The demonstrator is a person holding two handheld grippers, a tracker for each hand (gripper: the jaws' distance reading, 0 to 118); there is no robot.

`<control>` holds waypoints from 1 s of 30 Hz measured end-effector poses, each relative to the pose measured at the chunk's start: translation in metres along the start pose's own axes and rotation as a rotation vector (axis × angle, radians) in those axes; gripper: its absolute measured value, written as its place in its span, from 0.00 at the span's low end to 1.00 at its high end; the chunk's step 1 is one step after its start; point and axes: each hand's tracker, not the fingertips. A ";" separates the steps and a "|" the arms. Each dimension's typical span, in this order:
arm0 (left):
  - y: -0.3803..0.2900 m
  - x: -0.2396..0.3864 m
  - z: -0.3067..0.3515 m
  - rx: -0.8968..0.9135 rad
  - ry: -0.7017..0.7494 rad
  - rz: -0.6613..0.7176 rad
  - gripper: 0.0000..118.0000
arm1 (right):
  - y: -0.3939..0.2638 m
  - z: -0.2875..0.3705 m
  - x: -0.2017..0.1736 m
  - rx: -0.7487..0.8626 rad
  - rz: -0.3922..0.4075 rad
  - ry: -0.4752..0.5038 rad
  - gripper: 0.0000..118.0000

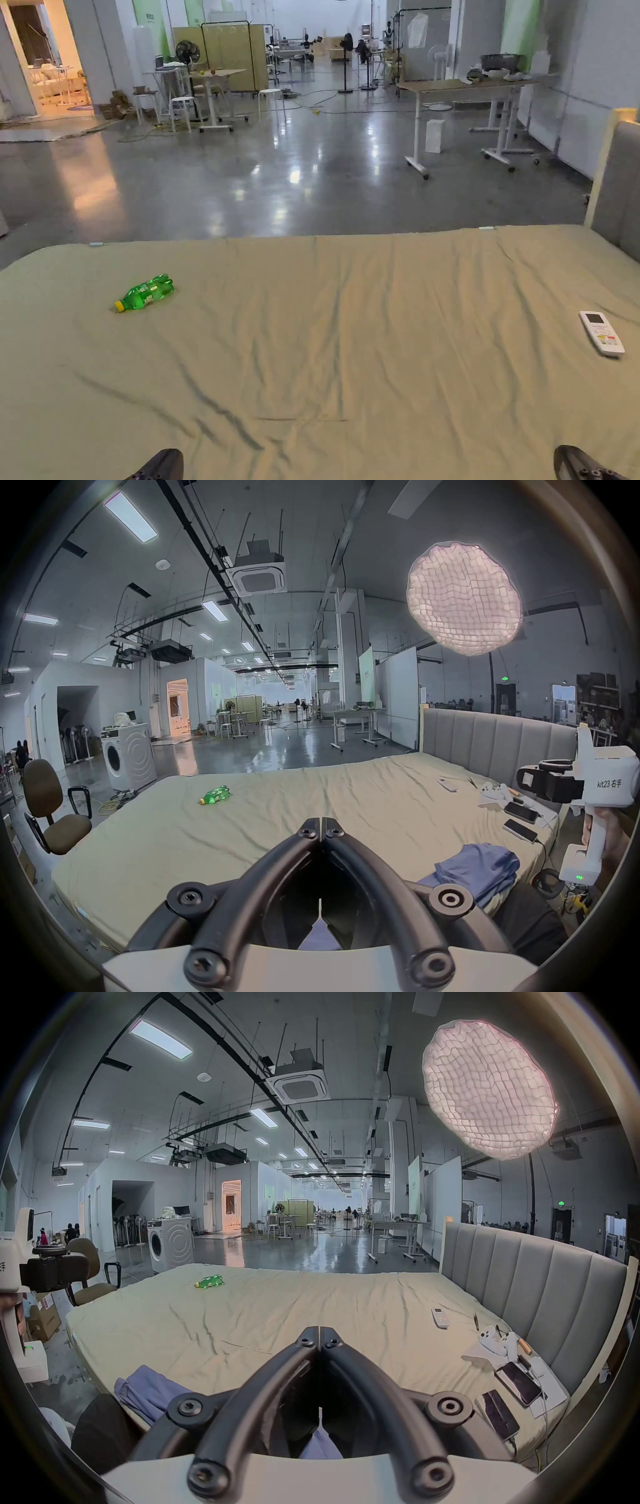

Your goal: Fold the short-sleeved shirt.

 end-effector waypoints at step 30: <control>-0.214 -0.184 -0.156 -0.731 -0.070 0.873 0.85 | -0.054 -0.002 0.017 -0.238 -0.257 0.071 0.00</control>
